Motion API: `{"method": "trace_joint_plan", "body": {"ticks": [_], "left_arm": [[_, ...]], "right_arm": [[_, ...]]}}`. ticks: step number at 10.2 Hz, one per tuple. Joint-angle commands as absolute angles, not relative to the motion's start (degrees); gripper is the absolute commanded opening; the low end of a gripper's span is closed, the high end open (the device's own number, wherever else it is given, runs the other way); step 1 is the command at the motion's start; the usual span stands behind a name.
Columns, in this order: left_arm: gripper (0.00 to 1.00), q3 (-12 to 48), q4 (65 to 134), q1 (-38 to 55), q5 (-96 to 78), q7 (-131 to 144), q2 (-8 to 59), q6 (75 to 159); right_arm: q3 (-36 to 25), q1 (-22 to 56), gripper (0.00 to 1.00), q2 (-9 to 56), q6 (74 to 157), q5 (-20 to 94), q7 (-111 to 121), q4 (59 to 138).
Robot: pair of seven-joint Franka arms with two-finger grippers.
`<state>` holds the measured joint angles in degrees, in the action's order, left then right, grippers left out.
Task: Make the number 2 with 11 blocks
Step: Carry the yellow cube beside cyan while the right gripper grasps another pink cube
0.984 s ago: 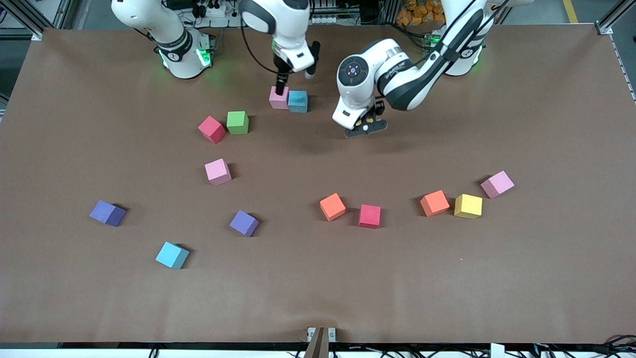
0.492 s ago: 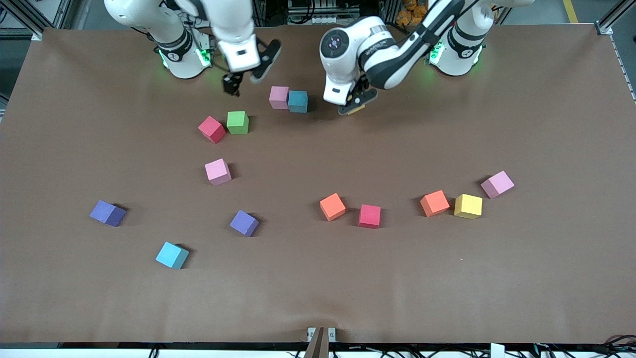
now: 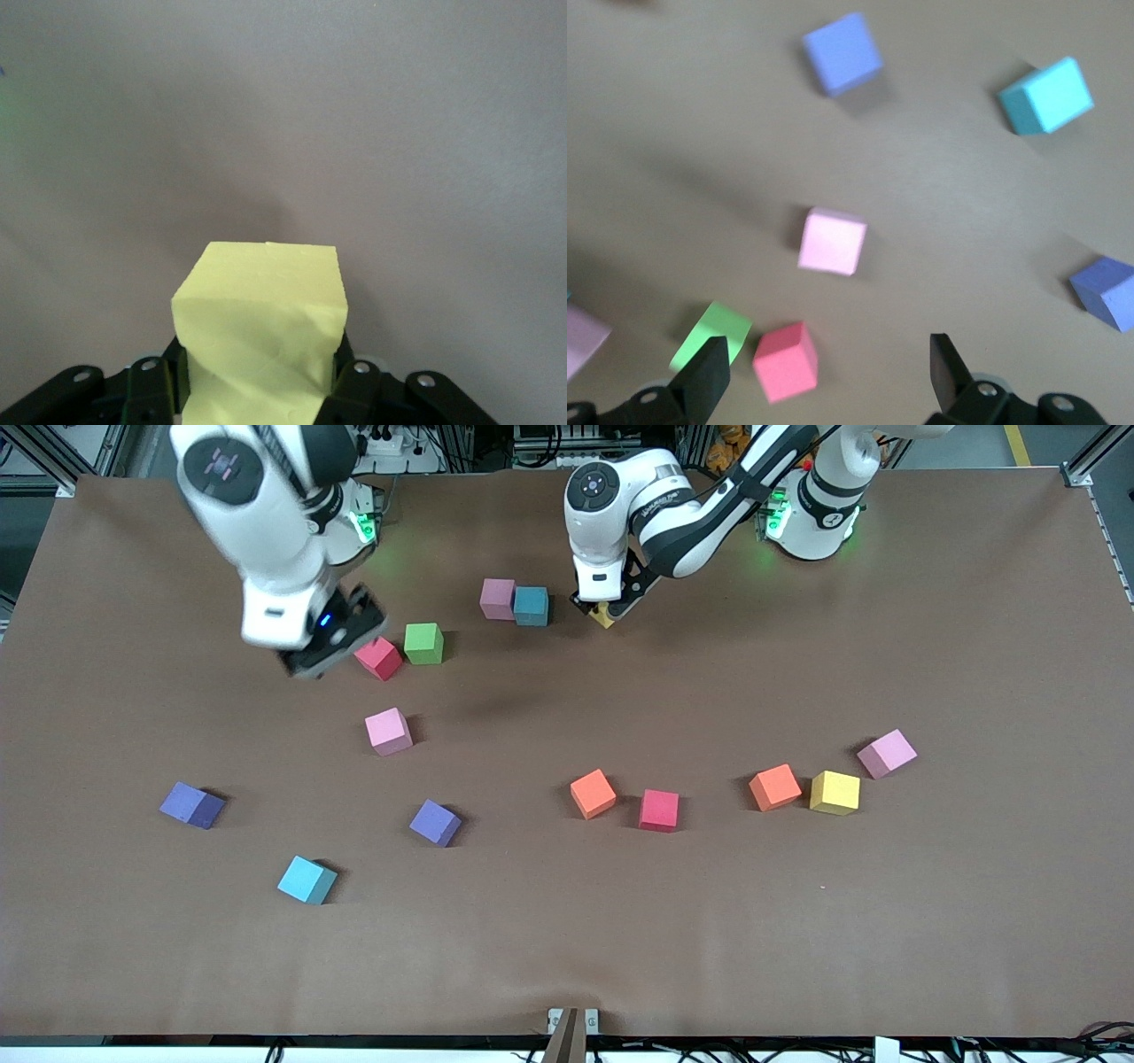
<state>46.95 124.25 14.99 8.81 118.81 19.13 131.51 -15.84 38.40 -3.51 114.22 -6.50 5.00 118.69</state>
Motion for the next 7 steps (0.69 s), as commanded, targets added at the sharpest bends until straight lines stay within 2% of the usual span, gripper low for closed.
{"method": "trace_joint_plan", "body": {"ticks": [1, 3, 4, 7], "left_arm": [[0.00, 47.20, 124.72, 14.59, 8.08, 132.30, 18.72, 134.90], [0.00, 47.20, 124.63, 14.33, 8.35, 143.21, 18.63, 135.00], [0.00, 47.20, 124.72, 14.24, 8.35, 147.96, 18.63, 135.96], [0.00, 47.20, 127.33, 14.33, 8.44, 157.65, 18.54, 143.66]], "right_arm": [[-14.68, 34.47, 1.00, 7.26, 118.11, -5.20, -7.50, 111.82], [-14.50, 30.95, 1.00, 14.03, 120.05, -0.46, -10.64, 107.51], [-13.72, 30.42, 1.00, 14.76, 121.54, 0.34, -10.72, 108.10], [-11.08, 28.48, 1.00, 14.77, 125.07, 0.53, -10.29, 117.13]]}}
